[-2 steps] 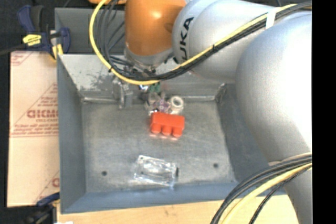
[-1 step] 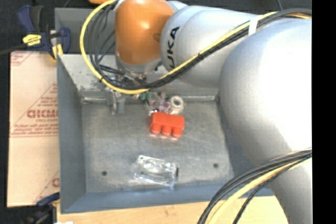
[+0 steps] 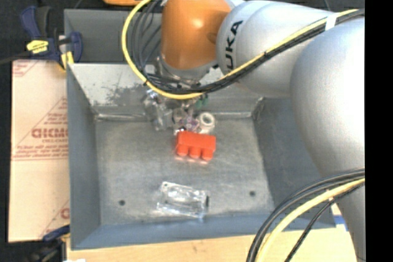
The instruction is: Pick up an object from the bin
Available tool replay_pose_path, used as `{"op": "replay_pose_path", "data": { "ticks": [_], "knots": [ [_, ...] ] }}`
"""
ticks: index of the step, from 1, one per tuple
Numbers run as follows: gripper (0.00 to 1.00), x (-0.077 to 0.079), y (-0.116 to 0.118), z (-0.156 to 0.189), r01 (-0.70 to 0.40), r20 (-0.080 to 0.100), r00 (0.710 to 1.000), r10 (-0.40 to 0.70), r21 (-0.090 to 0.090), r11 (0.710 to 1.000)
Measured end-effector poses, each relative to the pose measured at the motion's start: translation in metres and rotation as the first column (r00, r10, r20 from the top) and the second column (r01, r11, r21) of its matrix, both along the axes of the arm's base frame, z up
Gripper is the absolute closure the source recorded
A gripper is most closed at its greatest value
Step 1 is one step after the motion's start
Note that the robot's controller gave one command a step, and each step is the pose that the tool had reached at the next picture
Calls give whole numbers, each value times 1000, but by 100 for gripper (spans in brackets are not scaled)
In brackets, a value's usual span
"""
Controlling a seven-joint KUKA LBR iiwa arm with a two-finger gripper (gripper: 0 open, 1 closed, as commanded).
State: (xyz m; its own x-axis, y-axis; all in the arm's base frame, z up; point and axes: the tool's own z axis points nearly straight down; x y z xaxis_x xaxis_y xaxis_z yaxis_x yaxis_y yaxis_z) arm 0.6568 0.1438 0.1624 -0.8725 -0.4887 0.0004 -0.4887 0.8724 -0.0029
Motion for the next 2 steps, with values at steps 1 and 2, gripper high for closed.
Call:
{"op": "replay_pose_path", "data": {
  "ticks": [1,2],
  "knots": [
    [0,-1,2,0,0,-1,1000,0,2,1000],
    [0,-27,-1,21,118,-2,993,-118,3,993]
  ]
}}
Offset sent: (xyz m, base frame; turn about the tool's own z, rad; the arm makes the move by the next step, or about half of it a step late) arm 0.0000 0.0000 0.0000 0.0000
